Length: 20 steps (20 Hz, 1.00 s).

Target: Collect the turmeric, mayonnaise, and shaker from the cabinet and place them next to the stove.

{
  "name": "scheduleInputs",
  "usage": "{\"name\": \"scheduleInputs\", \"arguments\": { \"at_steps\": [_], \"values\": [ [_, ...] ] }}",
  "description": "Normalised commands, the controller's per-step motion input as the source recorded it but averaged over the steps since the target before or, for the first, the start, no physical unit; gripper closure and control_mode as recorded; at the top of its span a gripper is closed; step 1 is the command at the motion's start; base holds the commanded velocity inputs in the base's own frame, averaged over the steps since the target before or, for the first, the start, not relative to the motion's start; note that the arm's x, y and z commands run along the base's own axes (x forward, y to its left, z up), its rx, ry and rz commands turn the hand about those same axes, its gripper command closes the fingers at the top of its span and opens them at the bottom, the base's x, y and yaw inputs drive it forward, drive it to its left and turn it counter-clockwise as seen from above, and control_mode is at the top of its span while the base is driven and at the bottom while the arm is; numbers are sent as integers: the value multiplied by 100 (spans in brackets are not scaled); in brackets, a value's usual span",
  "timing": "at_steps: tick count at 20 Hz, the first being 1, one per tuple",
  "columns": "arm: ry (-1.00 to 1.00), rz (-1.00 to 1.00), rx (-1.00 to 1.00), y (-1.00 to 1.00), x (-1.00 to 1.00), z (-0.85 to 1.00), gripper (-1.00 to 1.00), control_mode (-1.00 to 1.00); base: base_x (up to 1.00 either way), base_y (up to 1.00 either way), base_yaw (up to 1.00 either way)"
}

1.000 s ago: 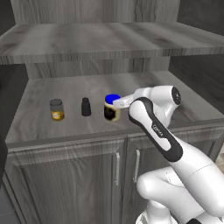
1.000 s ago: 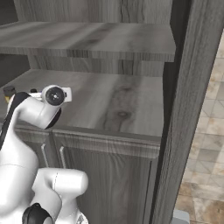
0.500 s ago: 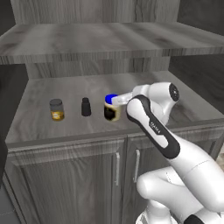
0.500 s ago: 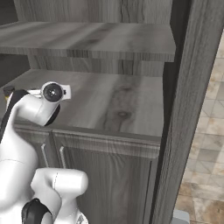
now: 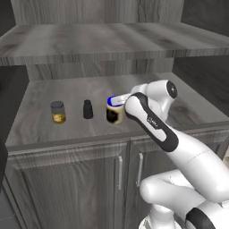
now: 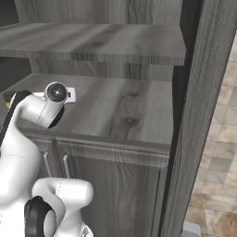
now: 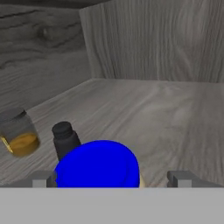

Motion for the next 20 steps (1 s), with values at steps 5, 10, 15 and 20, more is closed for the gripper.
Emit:
{"name": "scheduleInputs", "arguments": {
  "at_steps": [5,10,15,20],
  "values": [
    [3,0,-3,1,3,-6,-100,-100,0,0,0],
    [0,0,-2,0,-12,-6,-100,-100,0,0,0],
    [-4,0,0,0,-27,0,-100,-100,0,0,0],
    [-4,0,0,3,-9,2,-100,-100,0,0,0]
  ]
}}
